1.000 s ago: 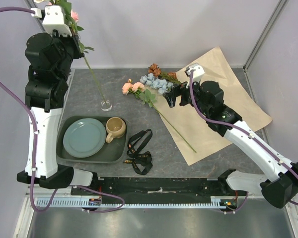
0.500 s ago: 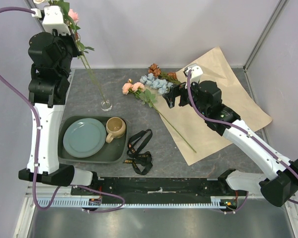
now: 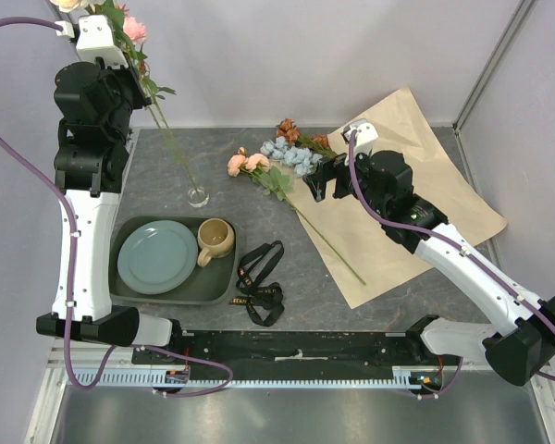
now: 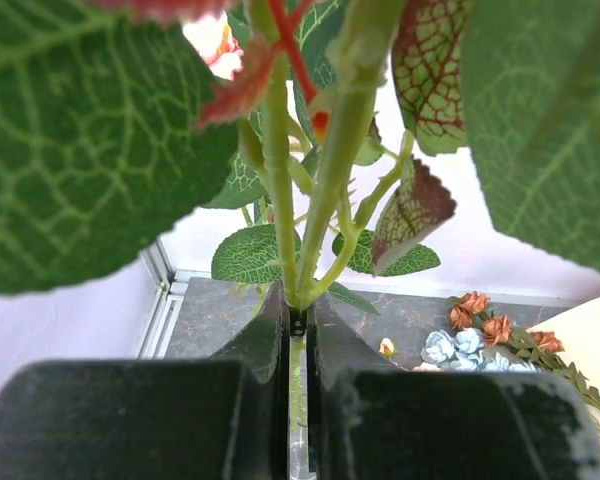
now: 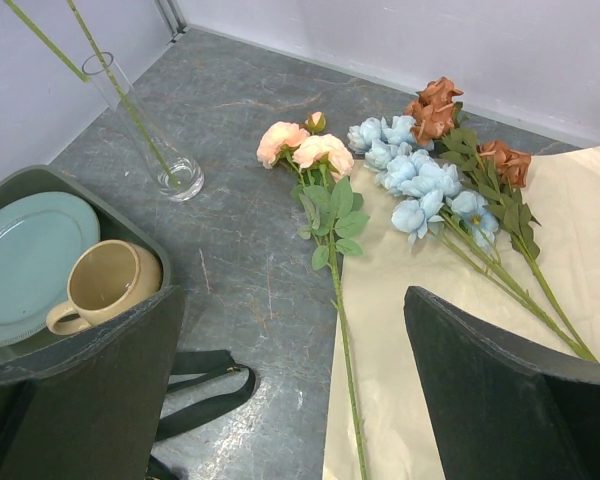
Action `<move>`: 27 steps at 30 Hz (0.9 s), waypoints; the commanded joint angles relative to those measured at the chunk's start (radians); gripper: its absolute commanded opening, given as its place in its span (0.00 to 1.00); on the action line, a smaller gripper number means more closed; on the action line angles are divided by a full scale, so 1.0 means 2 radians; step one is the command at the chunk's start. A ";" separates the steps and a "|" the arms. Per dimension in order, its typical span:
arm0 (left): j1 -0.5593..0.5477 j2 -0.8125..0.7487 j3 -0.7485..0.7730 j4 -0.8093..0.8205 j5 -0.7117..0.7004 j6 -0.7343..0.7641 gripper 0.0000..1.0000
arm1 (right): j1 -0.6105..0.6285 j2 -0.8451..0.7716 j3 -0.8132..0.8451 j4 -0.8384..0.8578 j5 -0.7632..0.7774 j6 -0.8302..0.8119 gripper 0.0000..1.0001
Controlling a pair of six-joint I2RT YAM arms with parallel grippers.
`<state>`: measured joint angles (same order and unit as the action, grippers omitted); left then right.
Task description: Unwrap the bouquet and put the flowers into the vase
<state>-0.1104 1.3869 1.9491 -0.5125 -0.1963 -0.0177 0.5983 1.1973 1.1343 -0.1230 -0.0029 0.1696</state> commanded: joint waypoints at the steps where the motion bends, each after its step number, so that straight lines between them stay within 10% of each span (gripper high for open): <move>1: 0.003 -0.012 0.014 0.032 0.016 -0.015 0.02 | 0.001 -0.001 0.009 0.010 0.002 0.006 0.98; 27: 0.008 0.021 0.036 0.018 0.018 -0.014 0.02 | 0.001 0.015 0.010 0.010 0.002 0.009 0.98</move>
<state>-0.1036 1.4315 2.0136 -0.5175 -0.1722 -0.0193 0.5983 1.2198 1.1343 -0.1295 -0.0029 0.1799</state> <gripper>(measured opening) 0.050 0.982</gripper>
